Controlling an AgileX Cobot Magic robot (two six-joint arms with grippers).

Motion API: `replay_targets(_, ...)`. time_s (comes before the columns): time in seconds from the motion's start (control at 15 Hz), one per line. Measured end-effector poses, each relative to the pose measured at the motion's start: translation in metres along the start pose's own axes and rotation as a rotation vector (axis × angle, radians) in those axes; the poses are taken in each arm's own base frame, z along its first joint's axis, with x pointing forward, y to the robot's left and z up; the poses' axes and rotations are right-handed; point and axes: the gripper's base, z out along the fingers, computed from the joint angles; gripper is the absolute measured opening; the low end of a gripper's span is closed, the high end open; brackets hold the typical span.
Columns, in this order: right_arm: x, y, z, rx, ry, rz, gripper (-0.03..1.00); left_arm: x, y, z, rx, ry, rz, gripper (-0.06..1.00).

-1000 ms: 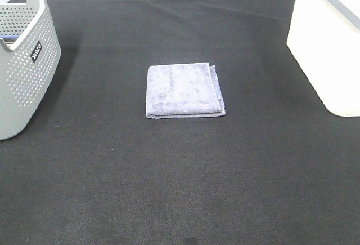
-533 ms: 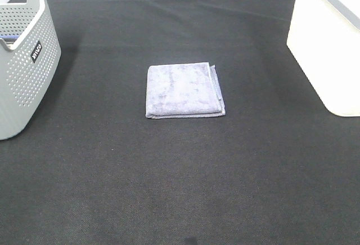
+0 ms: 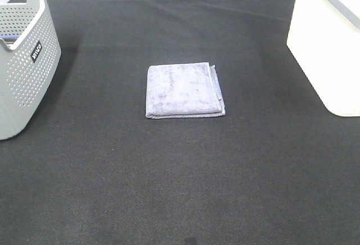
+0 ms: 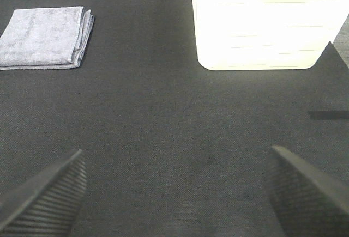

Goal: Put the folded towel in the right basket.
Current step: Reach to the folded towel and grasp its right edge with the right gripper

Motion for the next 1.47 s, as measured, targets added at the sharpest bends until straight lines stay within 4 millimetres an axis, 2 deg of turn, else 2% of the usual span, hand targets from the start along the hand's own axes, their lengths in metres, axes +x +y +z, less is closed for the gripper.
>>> replay_targets(1.0, -0.001, 0.0, 0.001, -0.001, 0.003, 0.001, 0.84, 0.0, 0.0, 0.0, 0.0, 0.0, 0.0, 0.97)
replay_targets(1.13, -0.015, -0.001, 0.007, -0.003, -0.002, 0.008, 0.84, 0.0, 0.0, 0.0, 0.0, 0.0, 0.0, 0.97)
replay_targets(1.47, -0.088, -0.005, 0.053, -0.011, 0.05, 0.046, 0.84, 0.0, 0.0, 0.0, 0.0, 0.0, 0.0, 0.97)
